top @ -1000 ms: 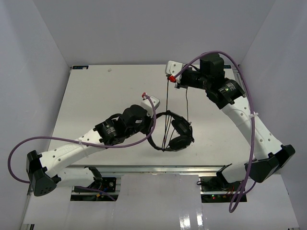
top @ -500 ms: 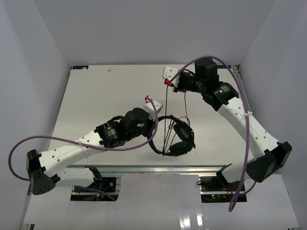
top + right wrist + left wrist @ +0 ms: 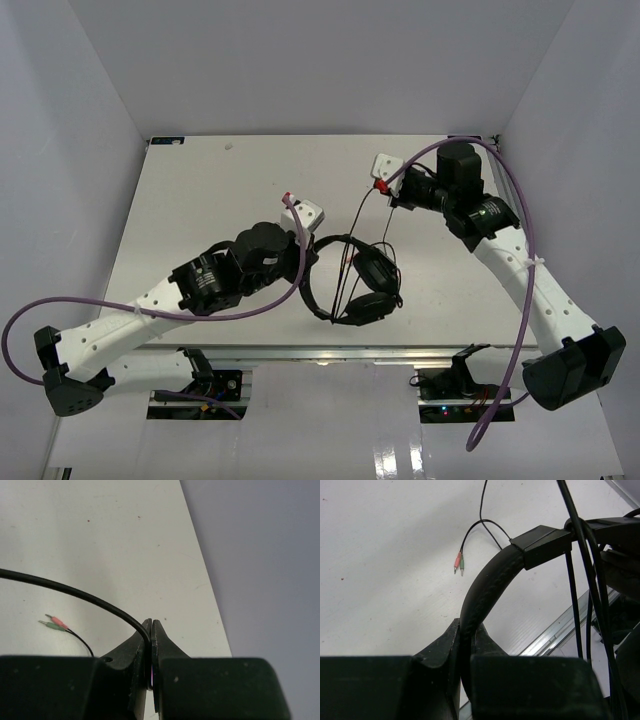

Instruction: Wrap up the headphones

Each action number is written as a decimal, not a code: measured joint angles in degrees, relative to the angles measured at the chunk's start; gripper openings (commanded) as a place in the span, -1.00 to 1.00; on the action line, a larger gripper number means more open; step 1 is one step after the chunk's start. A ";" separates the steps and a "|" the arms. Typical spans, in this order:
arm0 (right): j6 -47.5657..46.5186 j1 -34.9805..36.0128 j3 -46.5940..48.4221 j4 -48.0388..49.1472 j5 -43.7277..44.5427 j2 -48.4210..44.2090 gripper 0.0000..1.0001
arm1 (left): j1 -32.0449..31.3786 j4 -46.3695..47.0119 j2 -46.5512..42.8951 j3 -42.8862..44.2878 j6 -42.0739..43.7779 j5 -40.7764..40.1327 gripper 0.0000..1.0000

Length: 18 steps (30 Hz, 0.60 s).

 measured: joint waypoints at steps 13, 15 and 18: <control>12.33 -1.46 -9.56 5.59 -16.31 -1.92 -0.85 | -0.23 -5.22 2.99 17.69 -2.51 1.42 -1.00; 15.87 -1.90 -10.40 8.35 -19.60 -1.84 -0.85 | -0.26 -7.17 4.36 21.30 -2.83 1.55 -1.00; 21.34 -2.24 -12.18 14.13 -23.98 -1.39 -0.85 | -0.26 -10.22 7.03 26.71 -3.33 1.55 -1.00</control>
